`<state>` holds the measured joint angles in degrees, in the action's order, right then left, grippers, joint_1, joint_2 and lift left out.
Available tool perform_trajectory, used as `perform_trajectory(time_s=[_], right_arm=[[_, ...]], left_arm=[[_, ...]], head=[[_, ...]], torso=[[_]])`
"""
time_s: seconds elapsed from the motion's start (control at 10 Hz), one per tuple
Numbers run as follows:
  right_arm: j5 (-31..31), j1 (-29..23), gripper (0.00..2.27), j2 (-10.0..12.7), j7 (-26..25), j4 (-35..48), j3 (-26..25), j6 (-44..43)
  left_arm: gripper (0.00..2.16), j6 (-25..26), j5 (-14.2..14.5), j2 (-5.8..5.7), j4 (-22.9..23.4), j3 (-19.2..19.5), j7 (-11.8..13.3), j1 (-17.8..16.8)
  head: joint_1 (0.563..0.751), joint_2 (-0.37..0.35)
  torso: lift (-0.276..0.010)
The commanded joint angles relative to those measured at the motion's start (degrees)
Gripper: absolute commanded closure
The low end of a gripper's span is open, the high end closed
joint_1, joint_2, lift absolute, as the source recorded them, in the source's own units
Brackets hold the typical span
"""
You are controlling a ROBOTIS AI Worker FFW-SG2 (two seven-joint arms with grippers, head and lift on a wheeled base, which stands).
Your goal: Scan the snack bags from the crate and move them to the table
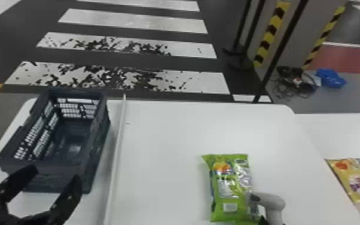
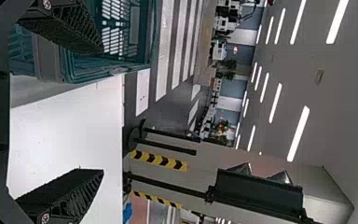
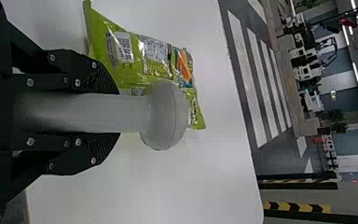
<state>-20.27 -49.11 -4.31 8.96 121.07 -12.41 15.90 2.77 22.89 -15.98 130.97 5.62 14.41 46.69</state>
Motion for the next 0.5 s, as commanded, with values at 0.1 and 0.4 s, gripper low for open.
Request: perform_trajectory(time_s=[0.1,0.4], right_arm=[[-1.1,5.0,2.24,-0.6,0.1,1.8,-3.9,8.5],[-0.3,9.9,2.24,-0.7,0.1,-0.2,-7.0,10.4]], left_arm=[[0.08,0.0,-0.7,0.08,0.1,0.0,0.1,0.5],[0.08,1.8,-0.9,-0.72,-0.1,-0.6,0.1,-1.3]], head=[[0.695,-0.176],[0.695,-0.210]], torso=[[-0.095],[-0.095]])
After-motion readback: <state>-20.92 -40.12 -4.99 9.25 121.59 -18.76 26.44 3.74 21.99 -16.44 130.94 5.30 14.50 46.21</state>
